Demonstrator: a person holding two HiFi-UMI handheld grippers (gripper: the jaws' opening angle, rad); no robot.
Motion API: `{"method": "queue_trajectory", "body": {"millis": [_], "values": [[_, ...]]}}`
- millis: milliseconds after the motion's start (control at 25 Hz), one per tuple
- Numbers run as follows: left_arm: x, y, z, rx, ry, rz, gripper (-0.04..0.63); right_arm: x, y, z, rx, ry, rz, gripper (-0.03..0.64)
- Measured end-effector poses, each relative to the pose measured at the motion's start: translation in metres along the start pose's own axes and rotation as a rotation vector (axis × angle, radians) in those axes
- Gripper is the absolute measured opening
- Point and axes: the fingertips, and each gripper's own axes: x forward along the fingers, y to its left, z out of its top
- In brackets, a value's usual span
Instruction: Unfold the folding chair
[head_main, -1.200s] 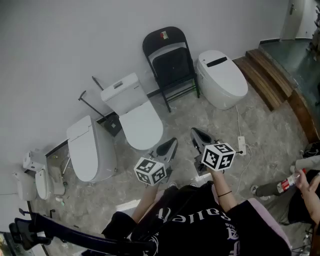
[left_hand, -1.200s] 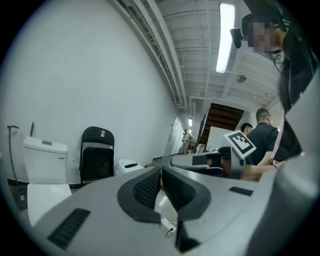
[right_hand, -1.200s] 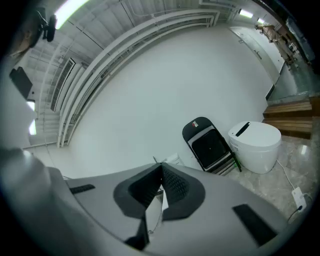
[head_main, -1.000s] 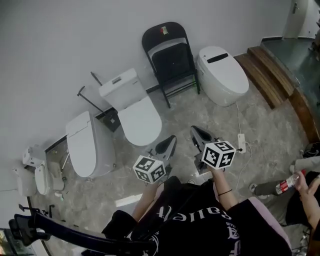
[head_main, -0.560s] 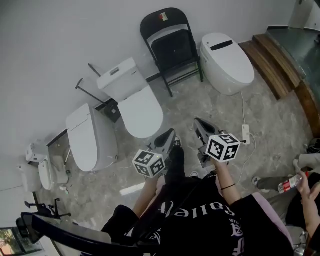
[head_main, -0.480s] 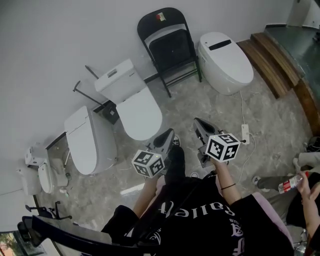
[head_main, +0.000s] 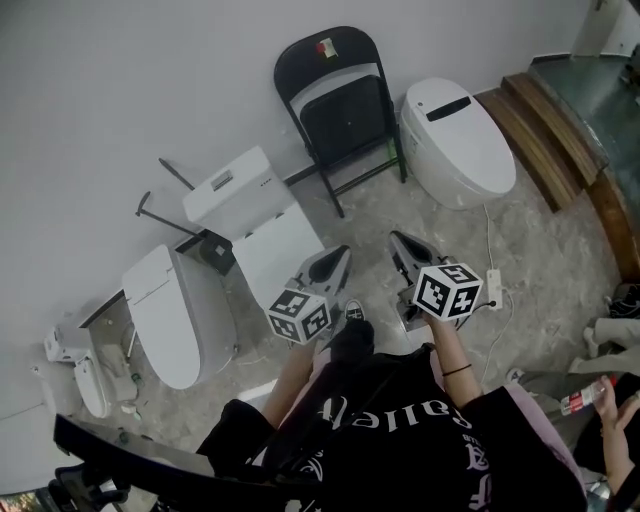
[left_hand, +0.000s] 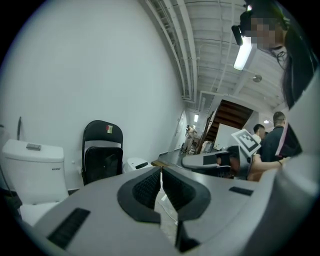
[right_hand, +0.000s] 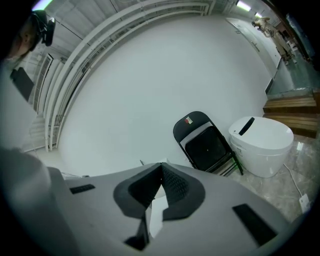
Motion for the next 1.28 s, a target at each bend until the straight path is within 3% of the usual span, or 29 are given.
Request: {"method": "queue_trajectory", "body": {"millis": [240,600,760,1000,1280], "values": [[0.033,0.07,0.033,0.027,0.017,-0.023,0.004,0.07,-0.011,0.026,-0.006,-0.012,-0.048,0.011],[0.074,0.123,0.035,-0.064,0.032,0.005,0.005,0.121,-0.049,0.038,0.016,0.066,-0.084,0.011],[0.108,0.145,0.048,-0.071,0.018,0.043,0.005,0.156,-0.07,0.064,0.01,0.074,-0.039,0.011],[0.173,0.189,0.084,-0.08,-0.034,0.138,0.004,0.212,-0.099,0.125,-0.089,0.125,0.089,0.011],[0.217,0.226,0.132,-0.043,-0.101,0.257,0.005,0.253,-0.15,0.192,-0.069,0.1,0.127,0.011]]}}
